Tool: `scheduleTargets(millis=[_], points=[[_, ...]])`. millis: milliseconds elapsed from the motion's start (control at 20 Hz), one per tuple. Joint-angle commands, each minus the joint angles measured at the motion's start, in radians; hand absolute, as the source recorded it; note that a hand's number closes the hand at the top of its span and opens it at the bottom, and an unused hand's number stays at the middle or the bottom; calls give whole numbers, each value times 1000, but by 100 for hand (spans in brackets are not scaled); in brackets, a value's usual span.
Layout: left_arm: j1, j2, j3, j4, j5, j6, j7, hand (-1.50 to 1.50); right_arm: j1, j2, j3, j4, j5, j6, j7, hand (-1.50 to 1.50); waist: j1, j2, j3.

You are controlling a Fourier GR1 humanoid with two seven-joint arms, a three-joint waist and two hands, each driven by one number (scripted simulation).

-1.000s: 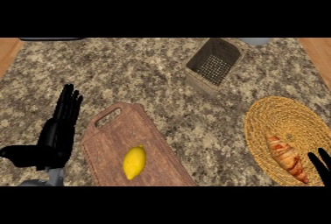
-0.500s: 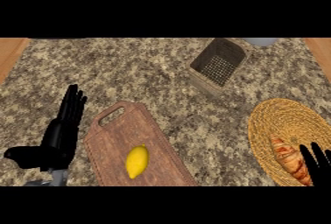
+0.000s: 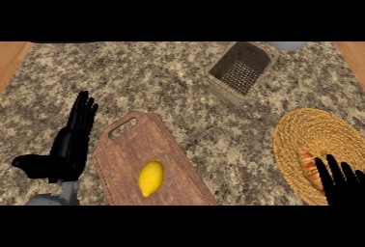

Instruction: Pick the croissant from the placemat and place it in the basket

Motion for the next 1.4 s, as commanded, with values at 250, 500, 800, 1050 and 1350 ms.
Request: scheduleTargets(millis=[250,500,800,1050,1350], points=[[82,-25,13,-90,-36,-23,8,0,-5,72,-33,84,83,-47,-88,-150,3,0,0],[-16,-57,49,21,-33,-49,0,0,36,68,-110,175,86,-164,-184,-150,-2,1,0],[77,-51,39,-93,-62,-62,39,0,-48,123,-179,269,47,-127,-234,-150,5,1,0],[86,-69,54,-98,-92,-68,20,0,39,154,-162,277,112,-195,-262,-150,2,0,0],[86,-82,94,-37,-64,-133,-36,0,-13,194,-219,392,87,-171,-319,-150,3,1,0]])
